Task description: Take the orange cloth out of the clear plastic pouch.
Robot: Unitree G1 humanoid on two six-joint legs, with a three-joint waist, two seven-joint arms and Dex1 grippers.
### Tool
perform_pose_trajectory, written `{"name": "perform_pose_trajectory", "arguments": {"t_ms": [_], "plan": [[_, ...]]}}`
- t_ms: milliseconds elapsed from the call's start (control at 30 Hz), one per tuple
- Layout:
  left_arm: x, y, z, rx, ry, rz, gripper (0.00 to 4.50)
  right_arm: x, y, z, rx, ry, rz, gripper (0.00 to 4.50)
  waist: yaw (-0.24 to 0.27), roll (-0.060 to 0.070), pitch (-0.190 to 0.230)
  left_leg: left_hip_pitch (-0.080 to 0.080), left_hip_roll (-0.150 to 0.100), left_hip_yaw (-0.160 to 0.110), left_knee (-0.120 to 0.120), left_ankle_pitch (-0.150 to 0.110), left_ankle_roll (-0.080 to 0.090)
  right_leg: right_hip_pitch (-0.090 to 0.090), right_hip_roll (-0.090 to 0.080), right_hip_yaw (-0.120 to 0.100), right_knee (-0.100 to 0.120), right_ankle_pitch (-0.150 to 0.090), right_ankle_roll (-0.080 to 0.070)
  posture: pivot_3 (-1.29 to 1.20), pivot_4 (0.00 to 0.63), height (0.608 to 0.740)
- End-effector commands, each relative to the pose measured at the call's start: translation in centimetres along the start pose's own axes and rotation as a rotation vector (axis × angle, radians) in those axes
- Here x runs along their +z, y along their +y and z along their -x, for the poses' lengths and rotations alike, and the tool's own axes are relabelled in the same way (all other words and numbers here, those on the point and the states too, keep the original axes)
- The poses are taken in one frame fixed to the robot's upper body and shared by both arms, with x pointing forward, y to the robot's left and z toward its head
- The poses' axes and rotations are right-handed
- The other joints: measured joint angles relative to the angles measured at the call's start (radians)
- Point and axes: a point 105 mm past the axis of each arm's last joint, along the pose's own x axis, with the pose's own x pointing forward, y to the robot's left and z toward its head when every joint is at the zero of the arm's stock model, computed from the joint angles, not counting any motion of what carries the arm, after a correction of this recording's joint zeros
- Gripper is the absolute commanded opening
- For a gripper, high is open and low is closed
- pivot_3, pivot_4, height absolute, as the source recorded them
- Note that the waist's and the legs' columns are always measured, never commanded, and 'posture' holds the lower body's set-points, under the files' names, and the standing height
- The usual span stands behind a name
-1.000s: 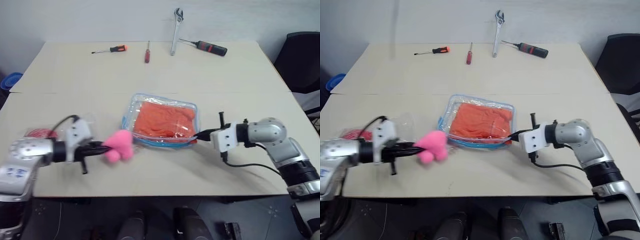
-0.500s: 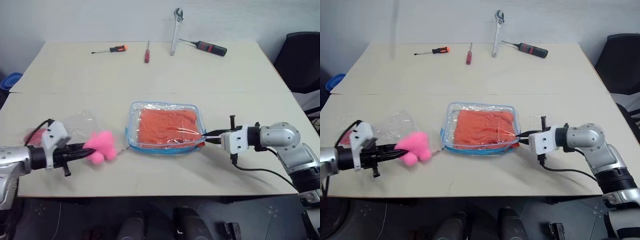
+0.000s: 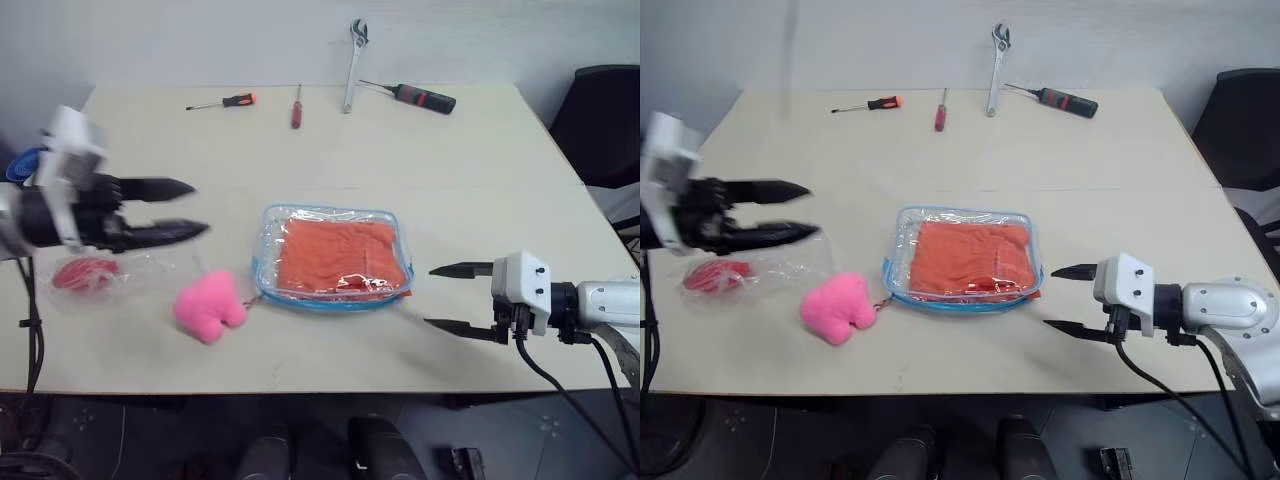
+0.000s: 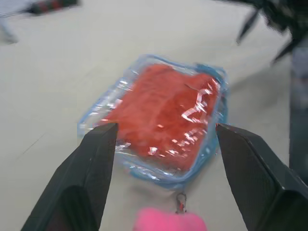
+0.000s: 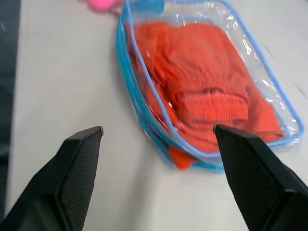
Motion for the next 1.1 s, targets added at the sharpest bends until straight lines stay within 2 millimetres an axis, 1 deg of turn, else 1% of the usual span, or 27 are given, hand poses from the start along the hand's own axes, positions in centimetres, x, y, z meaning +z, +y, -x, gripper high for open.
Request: {"name": "perform_pose_trajectory", "arguments": {"t_ms": [33, 100, 167, 233, 333, 433, 633, 733, 800, 867, 967, 1100], "plan": [[-2.4, -0.7, -3.3, -0.084, 0.139, -0.194, 3.43, 1.9, 1.3, -0.6, 0.001, -0.072, -0.069, 3.84, -0.004, -0.002, 0.001, 0.000, 0.001, 0.000, 0.000, 0.000, 0.000, 0.000, 0.001, 0.000, 0.000, 0.000, 0.000, 0.00, 0.150, 0.740], [-3.8, -0.9, -4.6, -0.121, 0.180, -0.271, 3.43, 2.1, 2.2, -1.1, 0.009, -0.079, -0.094, 3.84, -0.006, -0.003, 0.002, 0.000, 0.001, 0.000, 0.000, 0.000, 0.000, 0.000, 0.001, 0.000, 0.001, 0.000, 0.000, 0.00, 0.150, 0.740], [-4.7, -1.2, -5.7, -0.152, 0.188, -0.312, 3.43, 2.0, 2.9, -1.5, 0.008, -0.075, -0.103, 3.84, -0.004, -0.003, 0.002, 0.000, 0.001, 0.000, 0.001, 0.000, 0.000, 0.000, 0.001, 0.000, 0.000, 0.000, 0.000, 0.00, 0.150, 0.740], [-5.1, -1.0, -6.9, -0.160, 0.196, -0.370, 3.43, 1.8, 3.2, -1.8, -0.012, -0.075, -0.114, 3.84, -0.001, -0.004, 0.002, 0.000, 0.001, 0.000, 0.001, 0.000, 0.001, 0.000, 0.001, 0.000, 0.000, 0.000, 0.000, 0.00, 0.150, 0.740], [-5.6, -0.4, -8.0, -0.151, 0.199, -0.428, 3.43, 1.8, 3.2, -2.3, -0.041, -0.077, -0.114, 3.84, 0.004, -0.005, 0.003, -0.001, 0.000, 0.000, 0.003, 0.000, 0.001, 0.000, 0.001, 0.000, 0.001, 0.000, 0.000, 0.00, 0.150, 0.740], [-5.6, 0.1, -8.6, -0.131, 0.171, -0.436, 2.83, 1.8, 3.3, -2.6, -0.050, -0.077, -0.113, 3.87, 0.008, -0.005, 0.003, -0.001, 0.000, 0.000, 0.004, 0.000, 0.001, 0.000, 0.001, 0.000, 0.001, 0.000, 0.000, 0.00, 0.150, 0.740], [-5.5, 0.4, -9.3, -0.123, 0.127, -0.407, 0.97, 1.3, 3.6, -2.7, -0.063, -0.063, -0.110, 3.87, 0.012, -0.006, 0.003, -0.001, 0.000, 0.000, 0.004, 0.000, 0.001, 0.000, 0.001, 0.000, 0.001, 0.000, 0.000, 0.00, 0.150, 0.740], [-5.3, 0.2, -9.5, -0.119, 0.084, -0.338, 0.04, 0.7, 3.5, -2.6, -0.070, -0.038, -0.099, 3.87, 0.014, -0.006, 0.003, -0.001, 0.000, 0.000, 0.004, 0.000, 0.001, 0.000, 0.001, 0.000, 0.001, 0.000, 0.000, 0.00, 0.150, 0.740], [-3.3, -0.1, -9.9, -0.107, -0.055, -0.152, 0.00, 0.3, 3.5, -2.9, -0.065, -0.018, -0.084, 3.47, 0.017, -0.006, 0.003, -0.001, 0.000, 0.000, 0.004, 0.000, 0.001, 0.000, 0.001, 0.000, 0.001, 0.000, 0.000, 0.00, 0.150, 0.740], [-2.0, 0.0, -10.0, -0.082, -0.130, -0.037, 0.00, -0.1, 3.5, -3.3, -0.058, -0.001, -0.055, 2.94, 0.018, -0.006, 0.003, -0.001, 0.000, 0.000, 0.005, 0.000, 0.001, 0.000, 0.001, 0.000, 0.002, 0.000, 0.000, 0.00, 0.150, 0.740], [-1.5, -0.1, -10.0, -0.066, -0.149, 0.002, 0.00, -0.5, 3.1, -4.3, -0.057, 0.014, 0.006, 1.87, 0.018, -0.006, 0.003, -0.001, 0.000, 0.000, 0.005, 0.000, 0.001, 0.000, 0.001, 0.000, 0.002, 0.000, 0.000, 0.00, 0.150, 0.740], [-1.9, -0.8, -10.4, -0.068, -0.125, -0.013, 0.00, -0.4, 1.1, -6.6, -0.098, 0.022, 0.135, 0.42, 0.005, -0.006, 0.003, 0.000, 0.000, 0.000, 0.005, 0.000, 0.000, 0.000, 0.001, 0.000, 0.003, 0.000, 0.000, 0.00, 0.150, 0.740]]}}
